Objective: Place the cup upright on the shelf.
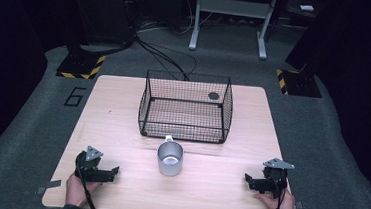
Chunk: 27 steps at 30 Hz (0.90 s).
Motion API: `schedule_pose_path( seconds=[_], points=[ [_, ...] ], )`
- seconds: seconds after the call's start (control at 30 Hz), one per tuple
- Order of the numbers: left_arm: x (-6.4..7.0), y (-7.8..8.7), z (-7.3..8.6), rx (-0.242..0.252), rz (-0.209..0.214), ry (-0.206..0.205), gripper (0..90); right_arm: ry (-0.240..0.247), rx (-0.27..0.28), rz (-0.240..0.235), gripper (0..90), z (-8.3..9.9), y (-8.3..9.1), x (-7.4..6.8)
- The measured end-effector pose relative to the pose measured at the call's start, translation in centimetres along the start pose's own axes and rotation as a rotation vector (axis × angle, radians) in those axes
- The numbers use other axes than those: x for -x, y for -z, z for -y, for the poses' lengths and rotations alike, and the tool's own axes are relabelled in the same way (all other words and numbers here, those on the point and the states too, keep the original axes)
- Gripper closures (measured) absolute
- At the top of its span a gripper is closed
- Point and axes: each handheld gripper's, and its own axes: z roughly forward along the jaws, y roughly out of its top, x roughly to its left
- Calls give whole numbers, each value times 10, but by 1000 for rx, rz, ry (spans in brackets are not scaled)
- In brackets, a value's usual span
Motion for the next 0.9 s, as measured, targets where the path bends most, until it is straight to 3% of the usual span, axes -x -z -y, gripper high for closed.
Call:
schedule_pose_path(
  seconds=[0.1,0.37,0.9],
  points=[
    [2,3,0,17,22,22,0,2,-7,-8,0,0,1,1],
    [14,14,-5,46,69,24,0,-23,-4,21,0,2,2,-2],
    [50,28,-24,105,143,-30,0,-26,-4,10,0,1,1,-1]
  ],
)
